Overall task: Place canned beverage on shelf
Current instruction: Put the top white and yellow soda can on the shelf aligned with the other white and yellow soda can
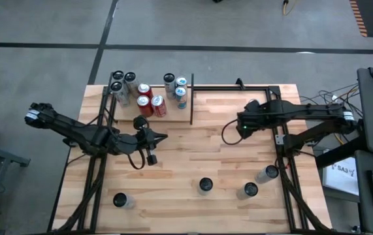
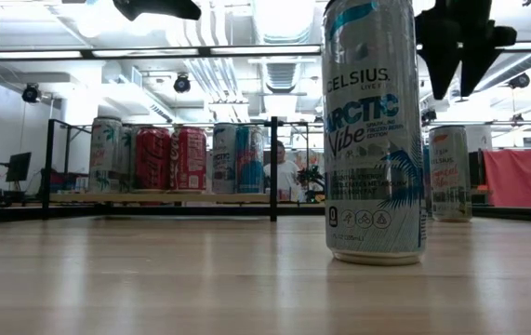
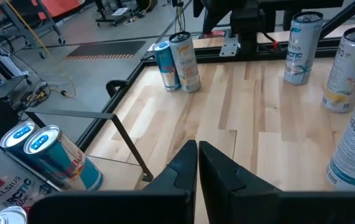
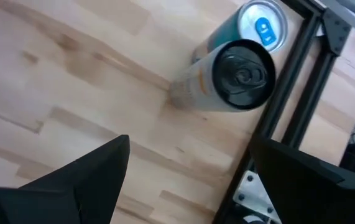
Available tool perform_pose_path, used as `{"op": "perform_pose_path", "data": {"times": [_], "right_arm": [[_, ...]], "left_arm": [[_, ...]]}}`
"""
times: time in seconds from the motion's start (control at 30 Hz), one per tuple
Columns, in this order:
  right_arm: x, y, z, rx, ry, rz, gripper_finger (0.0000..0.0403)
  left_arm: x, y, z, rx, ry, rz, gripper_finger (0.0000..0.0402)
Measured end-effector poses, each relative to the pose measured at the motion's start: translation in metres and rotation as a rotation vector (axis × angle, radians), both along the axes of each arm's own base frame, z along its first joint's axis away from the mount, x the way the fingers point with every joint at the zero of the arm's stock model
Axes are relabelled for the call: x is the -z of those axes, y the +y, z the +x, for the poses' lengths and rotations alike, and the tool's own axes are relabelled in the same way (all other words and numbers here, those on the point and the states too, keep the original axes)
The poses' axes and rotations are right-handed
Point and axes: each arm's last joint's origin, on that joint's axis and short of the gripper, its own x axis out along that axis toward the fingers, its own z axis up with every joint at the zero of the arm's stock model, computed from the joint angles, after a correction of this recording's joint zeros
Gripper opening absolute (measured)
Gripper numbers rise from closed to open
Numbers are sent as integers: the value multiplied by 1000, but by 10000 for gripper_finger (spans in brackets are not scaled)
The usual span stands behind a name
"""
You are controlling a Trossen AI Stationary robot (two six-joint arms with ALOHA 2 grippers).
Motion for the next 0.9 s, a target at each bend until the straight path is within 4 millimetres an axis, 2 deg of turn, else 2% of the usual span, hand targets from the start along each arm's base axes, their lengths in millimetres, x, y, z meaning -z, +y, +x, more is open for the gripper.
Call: {"op": "perform_pose_path", "data": {"times": [0.23, 0.57, 0.9], "right_arm": [[5, -16, 0, 38, 49, -74, 325], [8, -46, -2, 59, 58, -87, 325], [28, -56, -5, 75, 103, -61, 325]], "left_arm": [[0, 0, 0, 0, 0, 0, 0], [0, 0, 0, 0, 0, 0, 0], [0, 0, 0, 8, 8, 19, 0]]}}
